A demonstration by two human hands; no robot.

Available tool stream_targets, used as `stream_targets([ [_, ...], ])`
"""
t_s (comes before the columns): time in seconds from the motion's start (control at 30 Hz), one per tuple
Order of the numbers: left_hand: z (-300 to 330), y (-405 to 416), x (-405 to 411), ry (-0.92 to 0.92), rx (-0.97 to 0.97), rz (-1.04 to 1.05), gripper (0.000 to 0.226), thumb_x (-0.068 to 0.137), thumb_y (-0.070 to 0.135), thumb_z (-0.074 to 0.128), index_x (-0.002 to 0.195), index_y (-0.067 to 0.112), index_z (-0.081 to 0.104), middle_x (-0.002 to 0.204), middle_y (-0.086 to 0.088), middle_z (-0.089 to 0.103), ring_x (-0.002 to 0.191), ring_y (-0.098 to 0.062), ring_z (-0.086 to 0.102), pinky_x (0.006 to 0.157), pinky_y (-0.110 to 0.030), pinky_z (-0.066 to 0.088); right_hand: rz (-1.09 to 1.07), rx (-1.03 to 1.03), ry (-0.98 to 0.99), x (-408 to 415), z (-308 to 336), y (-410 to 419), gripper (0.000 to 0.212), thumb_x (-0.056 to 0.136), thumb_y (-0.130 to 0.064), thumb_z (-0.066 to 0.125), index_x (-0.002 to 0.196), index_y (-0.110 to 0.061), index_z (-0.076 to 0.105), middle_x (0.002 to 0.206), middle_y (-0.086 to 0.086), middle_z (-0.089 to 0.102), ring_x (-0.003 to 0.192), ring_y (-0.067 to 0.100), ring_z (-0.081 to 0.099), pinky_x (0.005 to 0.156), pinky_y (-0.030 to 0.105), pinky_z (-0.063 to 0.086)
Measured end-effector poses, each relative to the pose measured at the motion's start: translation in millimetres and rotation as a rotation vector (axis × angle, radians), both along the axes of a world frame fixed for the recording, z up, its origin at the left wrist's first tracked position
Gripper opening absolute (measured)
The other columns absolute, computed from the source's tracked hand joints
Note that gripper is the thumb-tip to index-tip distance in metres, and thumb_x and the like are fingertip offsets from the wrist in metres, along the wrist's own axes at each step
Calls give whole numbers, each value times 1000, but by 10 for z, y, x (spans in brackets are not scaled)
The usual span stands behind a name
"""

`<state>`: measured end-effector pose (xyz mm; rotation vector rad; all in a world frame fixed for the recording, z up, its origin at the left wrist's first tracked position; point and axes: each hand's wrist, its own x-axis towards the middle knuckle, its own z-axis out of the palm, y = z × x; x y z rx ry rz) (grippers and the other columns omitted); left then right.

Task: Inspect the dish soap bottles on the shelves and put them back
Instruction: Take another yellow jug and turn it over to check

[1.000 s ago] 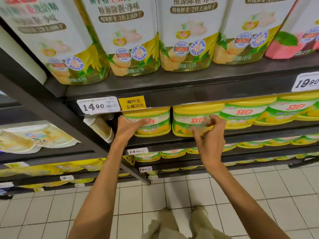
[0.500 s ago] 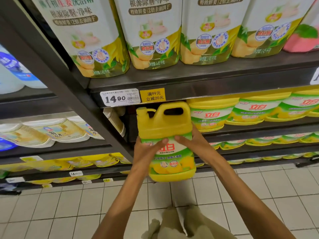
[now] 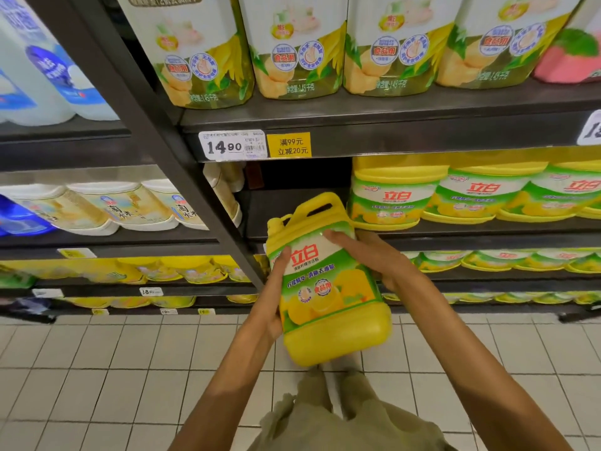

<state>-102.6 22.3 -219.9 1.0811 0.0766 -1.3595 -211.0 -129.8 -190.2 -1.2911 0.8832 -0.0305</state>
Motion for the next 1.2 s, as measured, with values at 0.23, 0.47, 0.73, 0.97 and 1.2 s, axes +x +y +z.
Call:
stream_targets([
  [0.23,57,57,49,77,98,-76,53,84,54,55,116,13,66,112,-18,70,93,-31,70,83,-46,57,62,75,75,-123,138,-28,50,85,-55,63,119,-17,60,109,8,73,101,26,70,93,45,54],
  [0.47,209,193,109,-28,226,-202,47,85,54,57,110,17,68,102,-12,74,82,-26,74,69,-42,61,-170,499,-108,-325,-121,166,30,91,-41,59,106,-16,66,92,12,77,76,23,75,57,31,59],
  [0.73,325,158,-65,-276,123,-183,55,78,50,60,124,18,59,112,-10,72,98,-25,71,80,-40,59,-183,395,-196,-376,-153,234,57,70,-43,67,121,-18,62,112,13,73,103,30,69,92,47,54],
  [0.97,426,85,-156,-703,-29,-129,47,65,57,67,106,36,58,98,14,74,87,-5,72,63,-18,56,-335,375,-513,-416,-173,329,53,75,-48,72,118,-18,65,124,18,66,111,35,65,93,51,53],
  [1.2,105,38,-343,-629,19,63,71,69,73,49,120,24,59,104,5,73,95,-14,70,79,-30,58,-358,91,-577,-468,26,338,92,39,-55,93,118,-22,59,107,3,75,98,26,72,71,33,59],
])
